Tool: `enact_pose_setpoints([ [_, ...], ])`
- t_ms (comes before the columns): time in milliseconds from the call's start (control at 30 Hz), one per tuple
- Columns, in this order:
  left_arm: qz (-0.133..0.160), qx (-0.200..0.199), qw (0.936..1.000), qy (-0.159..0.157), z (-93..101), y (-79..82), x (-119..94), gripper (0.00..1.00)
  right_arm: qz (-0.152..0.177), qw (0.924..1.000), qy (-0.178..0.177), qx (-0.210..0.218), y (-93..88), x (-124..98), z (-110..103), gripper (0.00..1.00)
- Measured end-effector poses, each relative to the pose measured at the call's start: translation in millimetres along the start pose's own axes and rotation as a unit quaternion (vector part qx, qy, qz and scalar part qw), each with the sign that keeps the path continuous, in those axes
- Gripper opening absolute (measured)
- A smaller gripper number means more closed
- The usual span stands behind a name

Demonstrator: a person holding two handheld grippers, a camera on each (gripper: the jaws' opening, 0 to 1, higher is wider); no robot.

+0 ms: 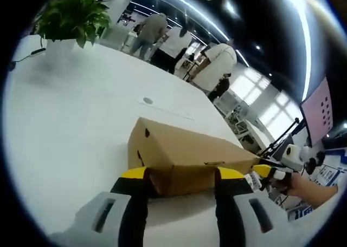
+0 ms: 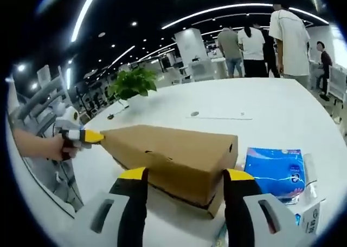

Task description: Operate the shoe box by opening the lid, removing the specified soft item, and placing it in the target area until the item is outside and the box remains undamaged.

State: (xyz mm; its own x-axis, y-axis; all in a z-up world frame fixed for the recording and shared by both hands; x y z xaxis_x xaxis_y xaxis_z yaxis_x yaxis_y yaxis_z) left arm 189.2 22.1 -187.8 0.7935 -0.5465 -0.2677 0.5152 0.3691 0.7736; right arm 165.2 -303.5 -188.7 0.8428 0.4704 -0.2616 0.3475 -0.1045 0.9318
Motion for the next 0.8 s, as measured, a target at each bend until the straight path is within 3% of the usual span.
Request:
enact_pose_setpoints([
  [733,-0.014,0.022,0.9996,0.011,-10.8,-12.2,-1.1,0.47,-0.023,0.9990,-0.005,-0.037,-14.6,2.4,-0.2,0.57],
  [800,-0.005,-0.003,0.9999,0.013,-11.5,-12.1,-1.0,0.49,-0.022,0.9990,-0.006,-0.038,-15.6,2.2,-0.8,0.57],
])
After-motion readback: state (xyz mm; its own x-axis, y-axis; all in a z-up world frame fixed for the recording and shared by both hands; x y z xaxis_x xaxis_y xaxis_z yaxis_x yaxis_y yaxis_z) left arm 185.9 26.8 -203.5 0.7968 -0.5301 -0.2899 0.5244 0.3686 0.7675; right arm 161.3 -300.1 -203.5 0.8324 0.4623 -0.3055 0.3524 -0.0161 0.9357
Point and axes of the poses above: the point that each gripper's makers call its tool centre point, and the gripper's own axes: x roughly forward along the fingers, z roughly to its right, y roughly out of its top, the point moved 9 cm from there along -x, roughly backward along the fingers, and after that the axes turned 15 degrees about z, right-handed, at the moved point
